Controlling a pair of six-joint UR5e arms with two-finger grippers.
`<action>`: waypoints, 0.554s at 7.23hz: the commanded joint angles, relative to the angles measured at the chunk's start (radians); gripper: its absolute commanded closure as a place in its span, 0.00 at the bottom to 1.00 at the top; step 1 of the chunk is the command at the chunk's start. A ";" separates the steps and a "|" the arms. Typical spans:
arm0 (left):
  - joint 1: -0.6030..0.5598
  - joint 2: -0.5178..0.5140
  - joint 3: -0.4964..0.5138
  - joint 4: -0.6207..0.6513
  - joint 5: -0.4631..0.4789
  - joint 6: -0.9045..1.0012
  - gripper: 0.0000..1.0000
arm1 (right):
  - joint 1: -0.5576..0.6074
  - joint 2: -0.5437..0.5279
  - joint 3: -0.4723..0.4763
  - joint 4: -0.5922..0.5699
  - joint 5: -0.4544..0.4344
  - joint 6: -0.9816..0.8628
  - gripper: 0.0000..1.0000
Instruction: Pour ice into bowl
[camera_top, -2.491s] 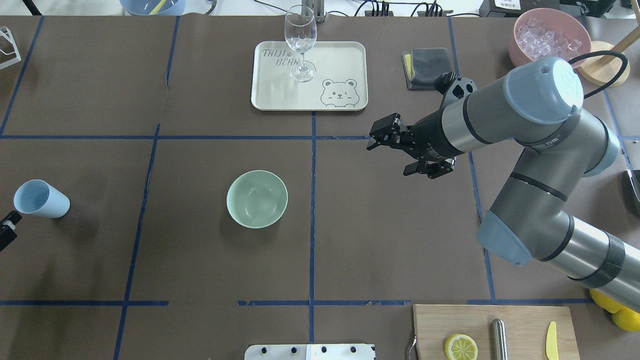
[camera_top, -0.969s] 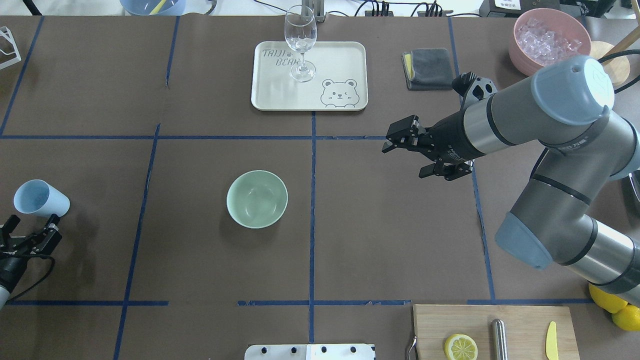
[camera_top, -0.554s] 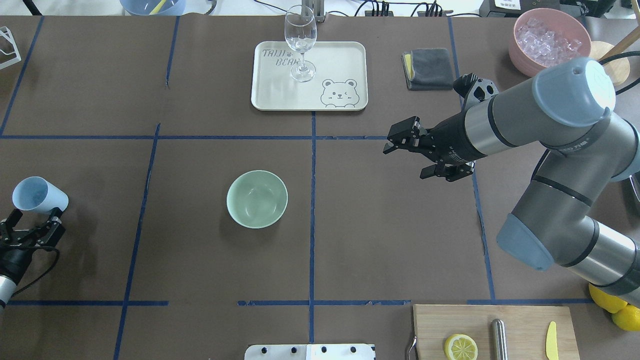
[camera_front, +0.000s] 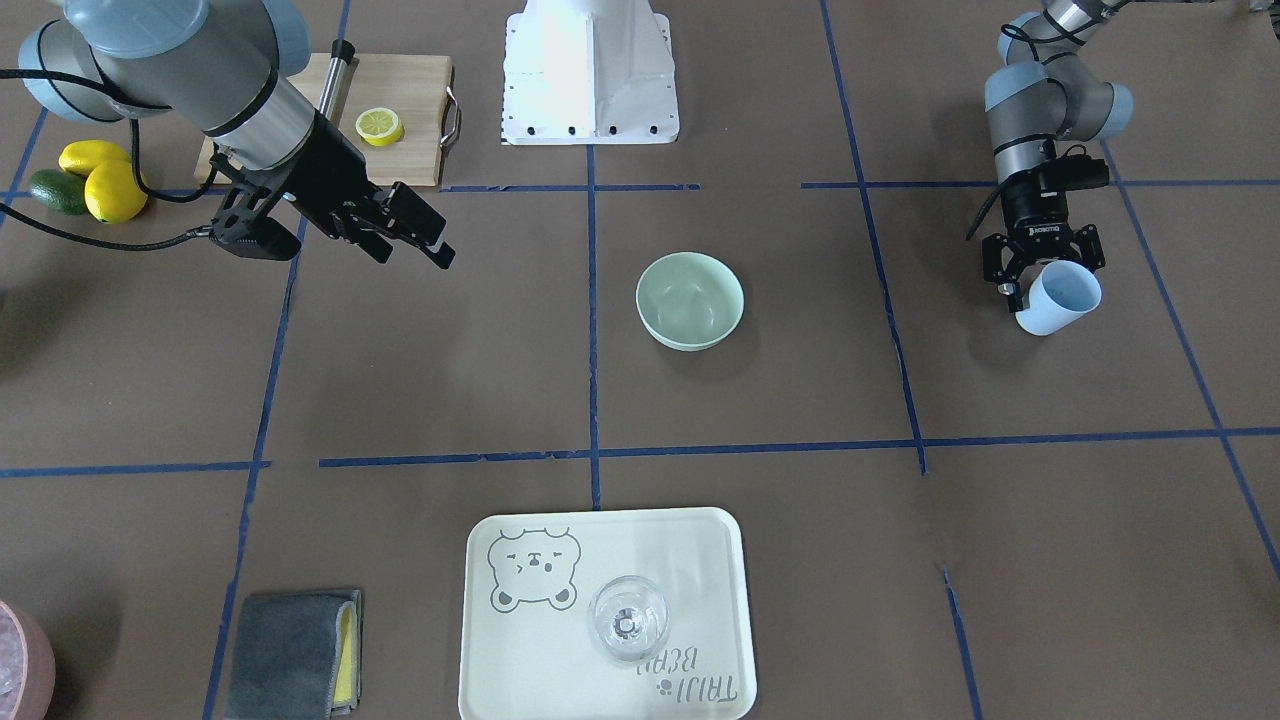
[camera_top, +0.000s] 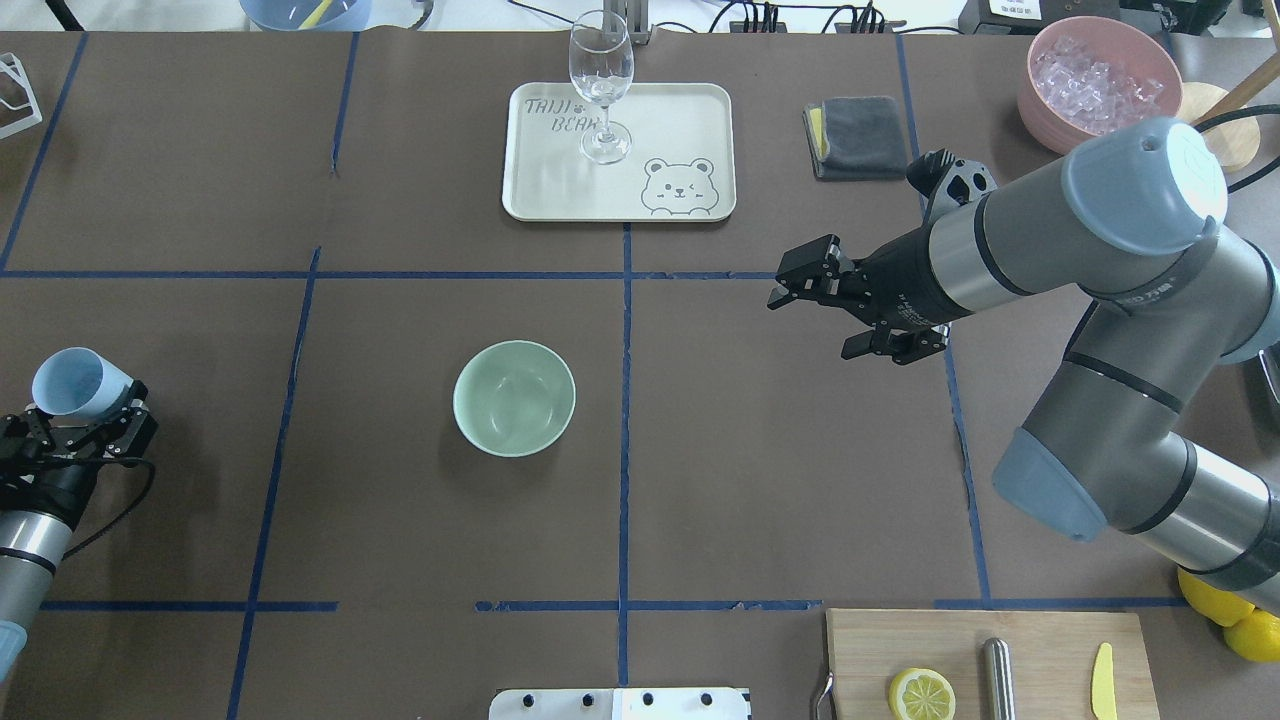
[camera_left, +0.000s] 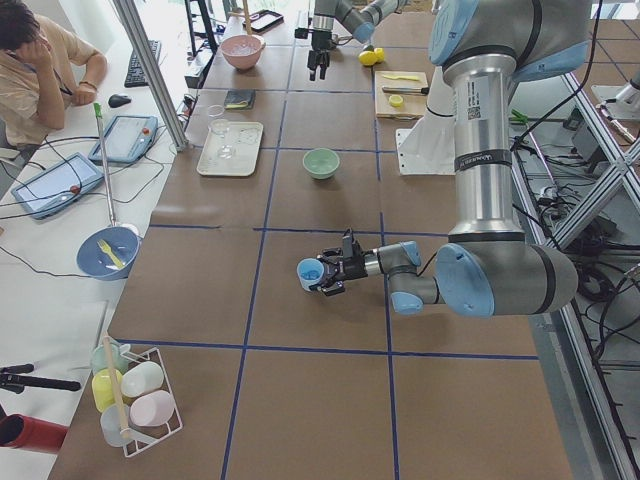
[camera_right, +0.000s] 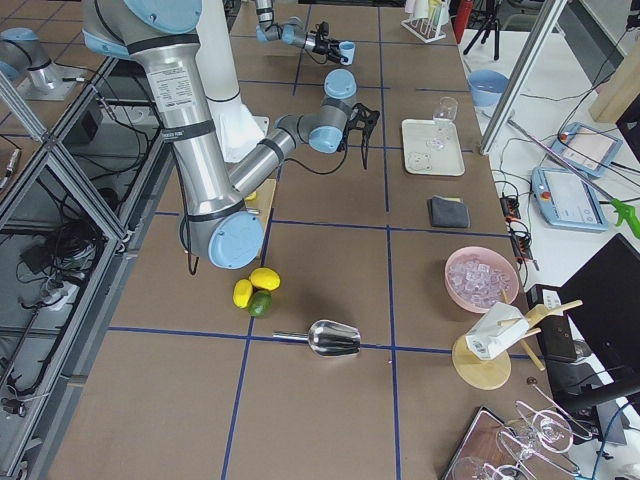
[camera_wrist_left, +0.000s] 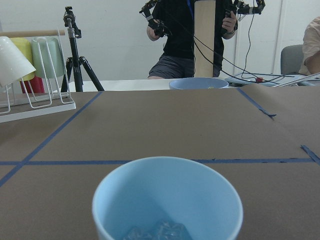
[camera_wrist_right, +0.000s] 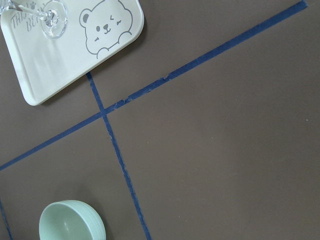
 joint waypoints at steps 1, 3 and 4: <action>-0.028 -0.006 0.016 0.000 -0.021 0.003 0.03 | -0.001 0.000 0.000 0.000 0.001 0.000 0.00; -0.031 -0.007 0.016 0.000 -0.024 0.004 0.40 | -0.001 0.001 0.001 0.000 0.001 0.000 0.00; -0.033 -0.007 0.016 -0.003 -0.044 0.010 0.87 | -0.001 0.003 0.000 0.000 0.001 0.000 0.00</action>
